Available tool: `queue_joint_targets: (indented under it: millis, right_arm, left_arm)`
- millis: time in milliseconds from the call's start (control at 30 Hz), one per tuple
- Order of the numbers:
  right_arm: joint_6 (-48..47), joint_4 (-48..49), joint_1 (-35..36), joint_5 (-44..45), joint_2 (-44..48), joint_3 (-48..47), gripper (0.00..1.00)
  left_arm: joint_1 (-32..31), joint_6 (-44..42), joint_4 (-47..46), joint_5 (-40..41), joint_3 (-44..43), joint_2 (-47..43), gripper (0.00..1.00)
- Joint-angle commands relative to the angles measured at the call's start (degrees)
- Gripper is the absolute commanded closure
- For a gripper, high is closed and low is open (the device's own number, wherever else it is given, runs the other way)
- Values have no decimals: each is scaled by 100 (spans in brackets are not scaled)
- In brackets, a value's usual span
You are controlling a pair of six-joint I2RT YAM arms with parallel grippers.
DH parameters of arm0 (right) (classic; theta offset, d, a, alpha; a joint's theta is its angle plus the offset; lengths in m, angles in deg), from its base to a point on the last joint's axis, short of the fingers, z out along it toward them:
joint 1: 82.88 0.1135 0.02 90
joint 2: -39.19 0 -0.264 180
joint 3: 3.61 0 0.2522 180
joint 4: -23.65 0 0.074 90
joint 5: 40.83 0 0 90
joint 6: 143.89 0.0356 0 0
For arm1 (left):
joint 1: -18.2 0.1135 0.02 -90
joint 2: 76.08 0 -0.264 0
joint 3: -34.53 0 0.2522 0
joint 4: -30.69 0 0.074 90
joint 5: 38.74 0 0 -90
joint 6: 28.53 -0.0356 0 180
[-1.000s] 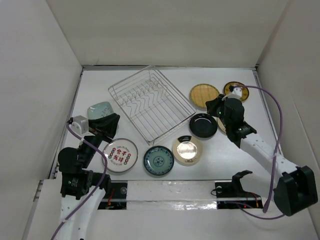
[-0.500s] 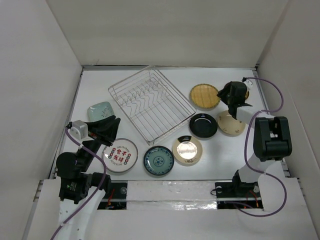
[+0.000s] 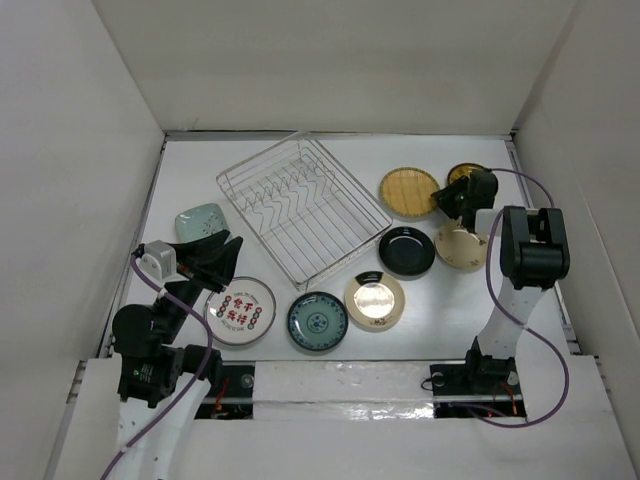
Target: Load the plates into the dish rack
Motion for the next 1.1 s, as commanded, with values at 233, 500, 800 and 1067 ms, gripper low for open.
queue_joint_targets:
  millis: [233,500,800,1067]
  right_arm:
    - [403,1079,-21,65,834,77,100]
    - [-1237,816,935,2297,2805,-273,100]
    - [-3586,-9,2597,2071,2123,-1846,100]
    - [-5026,-975,3283,2535,849,-3445,100]
  left_arm:
    - [-36,-41,-247,-7,-6,22,67]
    - [-36,-41,-221,46,-6,31,67]
    - [-36,-32,-203,142,3,22,67]
    - [-36,-32,-220,90,20,5,66]
